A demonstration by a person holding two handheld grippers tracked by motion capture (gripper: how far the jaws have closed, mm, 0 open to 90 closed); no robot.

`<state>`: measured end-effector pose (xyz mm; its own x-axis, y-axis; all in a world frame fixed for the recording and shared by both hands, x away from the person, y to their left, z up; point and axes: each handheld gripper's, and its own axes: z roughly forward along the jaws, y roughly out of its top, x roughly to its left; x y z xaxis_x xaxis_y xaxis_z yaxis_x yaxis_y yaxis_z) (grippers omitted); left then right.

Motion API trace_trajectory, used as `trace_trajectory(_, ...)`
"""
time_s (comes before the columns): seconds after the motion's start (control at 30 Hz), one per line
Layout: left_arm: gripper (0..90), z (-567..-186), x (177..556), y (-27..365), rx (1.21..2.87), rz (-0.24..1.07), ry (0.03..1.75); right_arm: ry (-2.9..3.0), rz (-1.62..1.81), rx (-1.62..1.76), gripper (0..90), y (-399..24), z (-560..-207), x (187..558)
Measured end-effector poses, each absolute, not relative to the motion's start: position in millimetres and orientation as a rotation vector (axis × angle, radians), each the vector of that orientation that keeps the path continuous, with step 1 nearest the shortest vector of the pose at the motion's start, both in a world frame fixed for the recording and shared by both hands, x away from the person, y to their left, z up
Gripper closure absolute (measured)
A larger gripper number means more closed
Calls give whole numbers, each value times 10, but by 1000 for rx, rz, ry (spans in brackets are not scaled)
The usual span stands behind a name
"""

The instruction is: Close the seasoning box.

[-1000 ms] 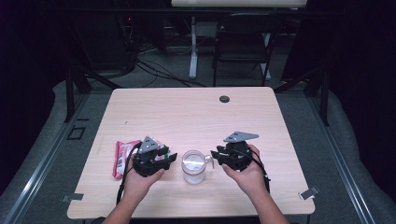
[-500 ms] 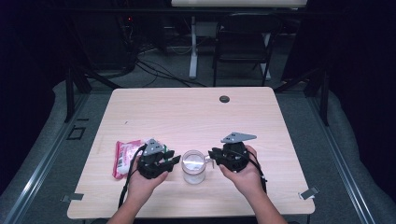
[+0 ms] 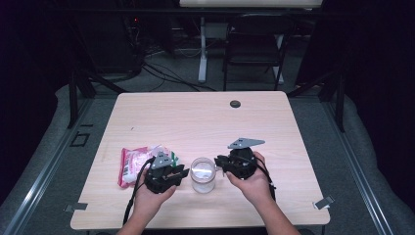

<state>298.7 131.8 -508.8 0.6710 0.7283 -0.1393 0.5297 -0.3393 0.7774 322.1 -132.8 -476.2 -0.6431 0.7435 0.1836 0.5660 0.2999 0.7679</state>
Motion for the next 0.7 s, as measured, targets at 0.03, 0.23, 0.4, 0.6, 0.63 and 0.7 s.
trace_trajectory(0.03,746,-5090,2982,1321,2029,291,972,2358,1258,1212,803,-1323,-4767,3227)
trace_trajectory(0.23,835,-5114,2946,1328,2045,274,969,2366,1225,1224,812,-1315,-4809,3260)
trace_trajectory(0.4,873,-5124,2925,1308,2065,249,947,2356,1212,1269,812,-1341,-4853,3270)
trace_trajectory(0.6,894,-5153,2912,1273,2075,245,941,2351,1216,1280,816,-1360,-4862,3265)
trace_trajectory(0.63,896,-5152,2912,1275,2087,237,932,2356,1214,1279,818,-1366,-4862,3266)
trace_trajectory(0.7,897,-5171,2903,1262,2084,241,929,2359,1219,1280,823,-1368,-4864,3269)
